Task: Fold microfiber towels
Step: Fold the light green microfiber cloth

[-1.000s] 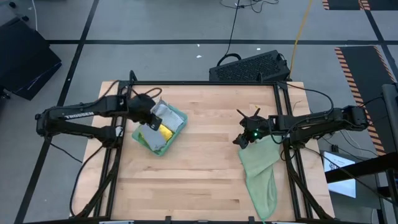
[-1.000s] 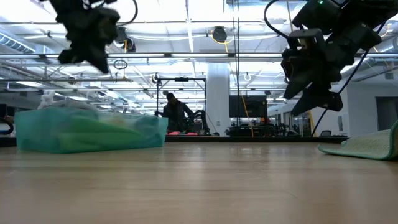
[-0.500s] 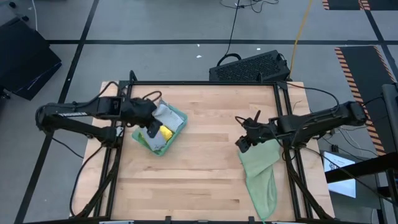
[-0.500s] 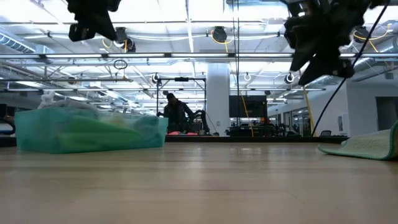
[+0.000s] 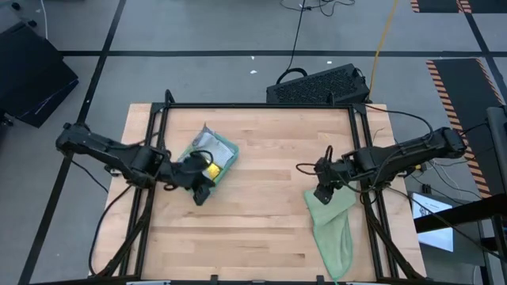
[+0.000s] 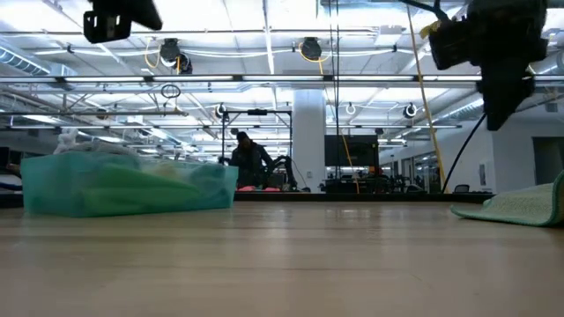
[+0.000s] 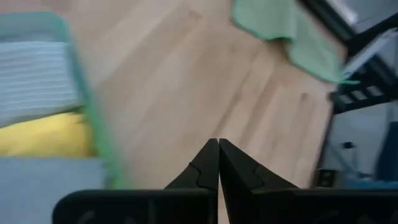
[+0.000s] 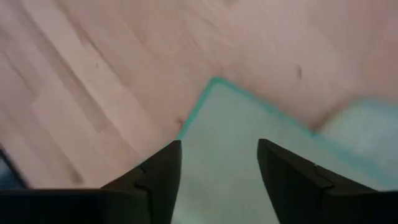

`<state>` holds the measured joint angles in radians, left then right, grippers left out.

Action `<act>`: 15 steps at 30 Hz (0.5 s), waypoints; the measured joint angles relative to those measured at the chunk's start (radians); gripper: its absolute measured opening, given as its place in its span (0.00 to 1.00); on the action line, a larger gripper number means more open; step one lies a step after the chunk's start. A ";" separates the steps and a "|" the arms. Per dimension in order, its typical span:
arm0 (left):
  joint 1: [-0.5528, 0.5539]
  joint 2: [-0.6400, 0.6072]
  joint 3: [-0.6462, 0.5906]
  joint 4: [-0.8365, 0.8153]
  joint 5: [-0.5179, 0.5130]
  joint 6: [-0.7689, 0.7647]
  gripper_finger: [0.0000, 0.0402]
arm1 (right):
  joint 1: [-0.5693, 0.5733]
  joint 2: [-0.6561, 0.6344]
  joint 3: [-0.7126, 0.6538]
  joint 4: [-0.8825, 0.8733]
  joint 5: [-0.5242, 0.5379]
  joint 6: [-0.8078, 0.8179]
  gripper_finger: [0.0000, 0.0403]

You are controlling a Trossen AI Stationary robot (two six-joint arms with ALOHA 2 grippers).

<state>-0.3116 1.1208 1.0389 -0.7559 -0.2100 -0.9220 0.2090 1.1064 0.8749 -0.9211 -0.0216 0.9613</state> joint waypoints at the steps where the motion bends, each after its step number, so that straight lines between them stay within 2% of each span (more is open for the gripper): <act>1: -0.010 0.015 0.000 0.033 0.000 -0.010 0.03 | -0.004 0.007 0.000 0.012 0.016 -0.068 0.52; 4: -0.033 0.066 0.000 0.143 -0.005 -0.052 0.03 | -0.015 0.024 -0.013 0.099 0.026 -0.318 0.59; 7: -0.045 0.119 0.000 0.261 -0.033 -0.102 0.03 | -0.032 0.040 -0.063 0.246 -0.061 -0.558 0.61; 10: -0.053 0.164 0.000 0.382 -0.057 -0.121 0.03 | -0.052 0.053 -0.142 0.397 -0.161 -0.697 0.59; 12: -0.054 0.198 0.030 0.400 -0.059 -0.128 0.03 | -0.062 0.055 -0.199 0.453 -0.181 -0.753 0.57; 15: -0.058 0.259 0.132 0.311 -0.068 -0.135 0.03 | -0.083 0.054 -0.281 0.546 -0.189 -0.838 0.54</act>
<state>-0.3699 1.3800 1.1709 -0.4450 -0.2782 -1.0574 0.1262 1.1602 0.5941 -0.3753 -0.2110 0.1230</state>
